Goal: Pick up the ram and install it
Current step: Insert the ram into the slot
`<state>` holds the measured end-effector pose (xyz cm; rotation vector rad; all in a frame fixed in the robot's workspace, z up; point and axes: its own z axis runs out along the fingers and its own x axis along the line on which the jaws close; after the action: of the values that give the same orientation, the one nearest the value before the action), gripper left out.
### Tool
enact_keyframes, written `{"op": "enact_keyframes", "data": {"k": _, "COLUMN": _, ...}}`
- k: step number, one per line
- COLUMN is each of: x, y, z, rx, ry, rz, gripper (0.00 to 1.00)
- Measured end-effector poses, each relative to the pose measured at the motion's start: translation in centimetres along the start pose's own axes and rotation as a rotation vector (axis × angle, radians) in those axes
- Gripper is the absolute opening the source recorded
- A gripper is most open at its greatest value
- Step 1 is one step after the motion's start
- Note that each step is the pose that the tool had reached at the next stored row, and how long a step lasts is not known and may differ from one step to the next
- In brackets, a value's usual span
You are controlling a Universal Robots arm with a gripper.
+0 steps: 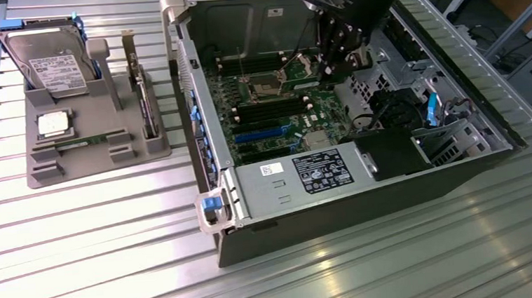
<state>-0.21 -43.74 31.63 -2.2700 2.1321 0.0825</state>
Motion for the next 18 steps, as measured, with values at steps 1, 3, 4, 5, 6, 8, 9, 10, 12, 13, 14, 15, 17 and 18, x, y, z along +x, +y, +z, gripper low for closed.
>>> {"op": "enact_keyframes", "data": {"k": 1, "x": 0.0, "y": 0.0, "z": 0.12, "rx": 0.0, "ry": 0.0, "rz": 0.0, "gripper": 0.12}}
{"op": "enact_keyframes", "data": {"k": 3, "x": 0.0, "y": 0.0, "z": 0.26, "rx": 0.0, "ry": 0.0, "rz": 0.0, "gripper": 0.12}}
{"op": "enact_keyframes", "data": {"k": 4, "x": 0.0, "y": -0.01, "z": 0.3, "rx": 0.0, "ry": 0.0, "rz": 0.0, "gripper": 0.12}}
{"op": "enact_keyframes", "data": {"k": 5, "x": 0.0, "y": -0.01, "z": 0.35, "rx": 0.0, "ry": 0.0, "rz": 0.0, "gripper": 0.12}}
{"op": "enact_keyframes", "data": {"k": 6, "x": 0.0, "y": -0.01, "z": 0.39, "rx": 0.0, "ry": -0.0001, "rz": 0.0, "gripper": 0.12}}
{"op": "enact_keyframes", "data": {"k": 8, "x": 0.0, "y": -0.01, "z": 0.46, "rx": 0.0, "ry": 0.0, "rz": 0.0, "gripper": 0.12}}
{"op": "enact_keyframes", "data": {"k": 9, "x": 0.0, "y": -0.01, "z": 0.51, "rx": 0.0, "ry": -0.0001, "rz": 0.0, "gripper": 0.12}}
{"op": "enact_keyframes", "data": {"k": 10, "x": 0.0, "y": -0.01, "z": 0.58, "rx": 0.0, "ry": 0.0, "rz": 0.0, "gripper": 0.12}}
{"op": "enact_keyframes", "data": {"k": 12, "x": 0.0, "y": -0.01, "z": 0.75, "rx": 0.0, "ry": 0.0, "rz": 0.0, "gripper": 0.12}}
{"op": "enact_keyframes", "data": {"k": 13, "x": 0.0, "y": -0.01, "z": 0.81, "rx": 0.0, "ry": -0.0001, "rz": 0.0, "gripper": 0.12}}
{"op": "enact_keyframes", "data": {"k": 14, "x": 0.0, "y": -0.01, "z": 0.86, "rx": 0.0, "ry": -0.0001, "rz": 0.0, "gripper": 0.12}}
{"op": "enact_keyframes", "data": {"k": 15, "x": 0.1, "y": -0.02, "z": 0.96, "rx": 0.0, "ry": 0.0, "rz": 0.0, "gripper": 0.12}}
{"op": "enact_keyframes", "data": {"k": 17, "x": 0.1, "y": -0.02, "z": 1.11, "rx": 0.0, "ry": 0.0, "rz": 0.0, "gripper": 0.12}}
{"op": "enact_keyframes", "data": {"k": 18, "x": 0.1, "y": -0.02, "z": 1.16, "rx": 0.0, "ry": 0.0, "rz": 0.0, "gripper": 0.12}}
